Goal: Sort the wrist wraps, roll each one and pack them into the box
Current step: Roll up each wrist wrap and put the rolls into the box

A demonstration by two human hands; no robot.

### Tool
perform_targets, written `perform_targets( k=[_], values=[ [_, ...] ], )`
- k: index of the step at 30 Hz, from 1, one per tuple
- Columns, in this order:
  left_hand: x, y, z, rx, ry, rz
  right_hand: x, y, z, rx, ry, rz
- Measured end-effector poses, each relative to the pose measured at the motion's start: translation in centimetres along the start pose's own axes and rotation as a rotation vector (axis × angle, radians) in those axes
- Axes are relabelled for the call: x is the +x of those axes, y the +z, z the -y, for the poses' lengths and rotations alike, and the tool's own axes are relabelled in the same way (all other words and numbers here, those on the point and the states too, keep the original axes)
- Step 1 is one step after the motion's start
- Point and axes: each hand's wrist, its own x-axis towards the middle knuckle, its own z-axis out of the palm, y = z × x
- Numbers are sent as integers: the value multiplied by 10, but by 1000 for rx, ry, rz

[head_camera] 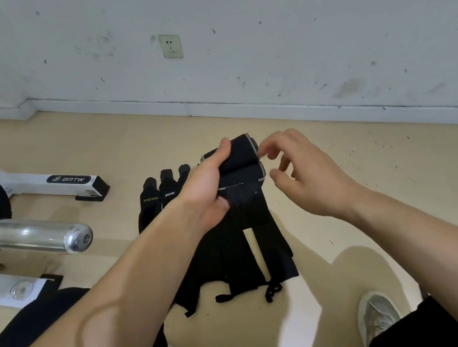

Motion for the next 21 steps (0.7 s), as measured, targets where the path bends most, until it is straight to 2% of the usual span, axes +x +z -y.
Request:
perform_targets(
  k=[3,6,12,21],
  values=[
    [2,-7,-5,-44,-20,-22,-5,-7,3,-153,-88,165],
    [3,-9,-6,-65,-41,-28,-10,-2,6,-288,-186,205],
    [3,-7,-3,-81,-62,-22,-8,3,8,-201,-308,46],
    [2,3,7,21,-50,-20,4,-8,10,-33,-206,-23]
  ],
)
